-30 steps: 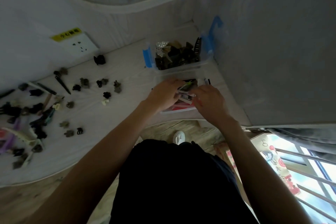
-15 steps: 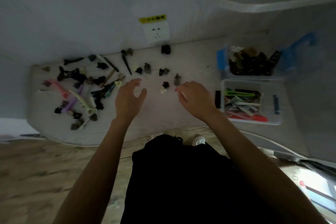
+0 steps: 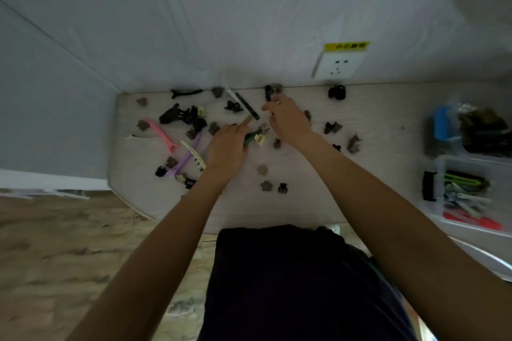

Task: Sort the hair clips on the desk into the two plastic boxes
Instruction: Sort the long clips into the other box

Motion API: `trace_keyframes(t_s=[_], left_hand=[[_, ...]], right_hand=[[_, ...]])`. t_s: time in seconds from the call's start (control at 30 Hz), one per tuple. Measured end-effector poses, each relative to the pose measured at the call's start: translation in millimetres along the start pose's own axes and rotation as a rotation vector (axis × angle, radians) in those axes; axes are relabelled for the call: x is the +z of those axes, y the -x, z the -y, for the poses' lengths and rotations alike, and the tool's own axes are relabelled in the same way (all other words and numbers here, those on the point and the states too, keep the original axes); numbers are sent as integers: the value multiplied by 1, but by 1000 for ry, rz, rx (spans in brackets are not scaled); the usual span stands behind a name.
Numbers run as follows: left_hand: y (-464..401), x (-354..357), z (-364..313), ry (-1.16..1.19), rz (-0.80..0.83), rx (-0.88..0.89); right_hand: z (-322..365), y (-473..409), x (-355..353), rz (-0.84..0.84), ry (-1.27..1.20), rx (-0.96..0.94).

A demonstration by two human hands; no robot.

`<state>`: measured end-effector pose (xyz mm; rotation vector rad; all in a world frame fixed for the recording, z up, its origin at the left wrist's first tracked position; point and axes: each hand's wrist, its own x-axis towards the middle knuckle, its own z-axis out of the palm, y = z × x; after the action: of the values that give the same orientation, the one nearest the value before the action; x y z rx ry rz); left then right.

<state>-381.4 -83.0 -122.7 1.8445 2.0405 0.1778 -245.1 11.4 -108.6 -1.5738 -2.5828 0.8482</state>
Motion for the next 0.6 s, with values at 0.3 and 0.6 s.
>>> trace_keyframes(t_s=[0.3, 0.6], left_hand=[[-4, 1, 9, 14, 17, 25], [-11, -3, 2, 19, 22, -42]], right_hand=[[-1, 7, 16, -36, 210, 135], [0, 6, 5, -95, 0, 167]])
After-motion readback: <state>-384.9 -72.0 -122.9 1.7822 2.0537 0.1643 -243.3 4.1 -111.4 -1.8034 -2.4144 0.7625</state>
